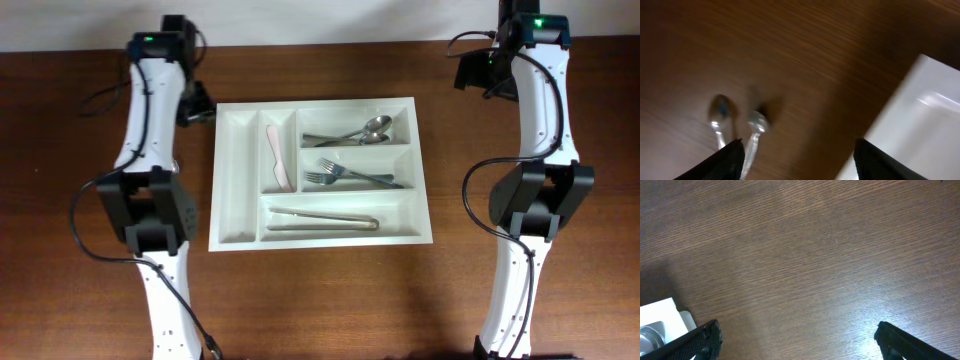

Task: Pack container
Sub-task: 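Release the knife and move the left gripper over the left spoons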

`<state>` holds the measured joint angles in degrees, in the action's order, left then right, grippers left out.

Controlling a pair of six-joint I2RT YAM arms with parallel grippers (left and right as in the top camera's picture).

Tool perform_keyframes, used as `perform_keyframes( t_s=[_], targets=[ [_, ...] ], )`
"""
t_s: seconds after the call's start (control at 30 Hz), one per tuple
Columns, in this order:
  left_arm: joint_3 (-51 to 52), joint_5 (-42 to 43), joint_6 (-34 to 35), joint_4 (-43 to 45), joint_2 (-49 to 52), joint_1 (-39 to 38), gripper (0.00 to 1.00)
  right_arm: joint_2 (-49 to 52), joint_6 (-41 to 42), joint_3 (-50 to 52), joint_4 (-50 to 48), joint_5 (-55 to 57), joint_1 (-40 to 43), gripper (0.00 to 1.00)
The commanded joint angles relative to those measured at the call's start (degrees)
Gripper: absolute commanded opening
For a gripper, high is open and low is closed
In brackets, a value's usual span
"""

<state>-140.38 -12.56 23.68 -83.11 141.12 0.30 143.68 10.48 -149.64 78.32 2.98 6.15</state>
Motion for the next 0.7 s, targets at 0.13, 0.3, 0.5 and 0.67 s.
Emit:
perform_keyframes(
  t_s=[0.13, 0.3, 0.5, 0.67],
  targets=[
    [1.90, -1.03, -1.46, 0.87, 2.67, 1.38, 0.73, 0.09, -0.13, 0.24, -0.15, 0.70, -0.42, 0.99],
    [5.66, -5.03, -1.44, 3.06, 3.41, 1.38, 0.74, 0.09, -0.13, 0.24, -0.09, 0.68, -0.42, 0.99],
    [6.08, -10.32, -1.46, 3.43, 3.43, 1.38, 0.74, 0.09, -0.11, 0.24, -0.09, 0.66, -0.42, 0.99],
    [8.92, -13.73, -1.46, 3.61, 3.43, 1.38, 0.74, 0.09, -0.11, 0.24, -0.11, 0.66, -0.42, 0.99]
  ],
)
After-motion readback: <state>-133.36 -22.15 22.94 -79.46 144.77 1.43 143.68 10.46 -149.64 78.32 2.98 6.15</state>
